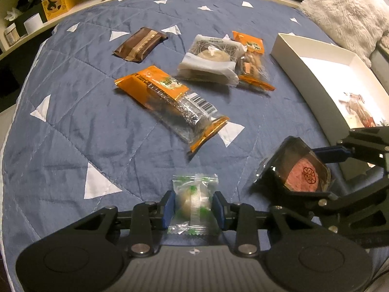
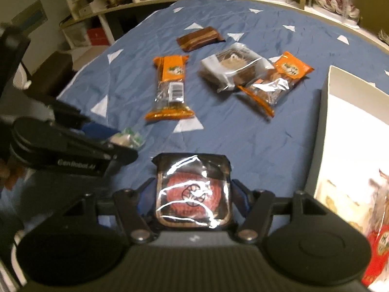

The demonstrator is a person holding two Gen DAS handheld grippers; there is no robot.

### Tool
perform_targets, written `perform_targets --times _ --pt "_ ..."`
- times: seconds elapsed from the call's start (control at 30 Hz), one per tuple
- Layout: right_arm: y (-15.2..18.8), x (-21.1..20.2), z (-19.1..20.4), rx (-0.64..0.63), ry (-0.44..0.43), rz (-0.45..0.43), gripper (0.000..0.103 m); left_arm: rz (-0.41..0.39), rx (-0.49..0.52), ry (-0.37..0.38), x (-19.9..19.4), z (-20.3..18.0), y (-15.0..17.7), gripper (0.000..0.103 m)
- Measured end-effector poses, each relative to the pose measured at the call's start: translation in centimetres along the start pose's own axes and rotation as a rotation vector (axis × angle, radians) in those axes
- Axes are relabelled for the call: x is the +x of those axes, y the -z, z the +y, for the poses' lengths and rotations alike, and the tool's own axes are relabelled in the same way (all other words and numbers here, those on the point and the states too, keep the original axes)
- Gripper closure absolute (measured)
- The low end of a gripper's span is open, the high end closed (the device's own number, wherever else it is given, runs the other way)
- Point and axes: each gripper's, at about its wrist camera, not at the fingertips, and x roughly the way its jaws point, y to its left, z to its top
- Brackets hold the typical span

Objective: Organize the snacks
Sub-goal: 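Carry the green-print packet and dark square pack over the white tray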

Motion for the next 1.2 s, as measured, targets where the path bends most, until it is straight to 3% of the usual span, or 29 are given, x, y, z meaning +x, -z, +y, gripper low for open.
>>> perform_targets --times 0.2,0.6,0.83,1.2 --pt "0.1 -0.1 -0.8 0.042 -0.032 -0.020 0.033 -0.048 -0.052 -0.011 -1.1 0.3 0.2 0.068" --pt "-0.9 -3.0 -2.4 0.109 0.008 -0.149 0.034 -0.210 -0.155 -0.010 -4.9 0.1 0.0 0.068" --pt "-1.2 -5.2 -3.3 0.122 0.037 -0.209 0.034 -0.284 -0.160 -0.002 -6.9 -1.1 -0.3 0.068" --pt "-0.9 -9.5 -6.4 0.176 0.084 -0.296 0.034 -0.376 -0.177 0.076 -9.4 -4.2 -2.1 0.068"
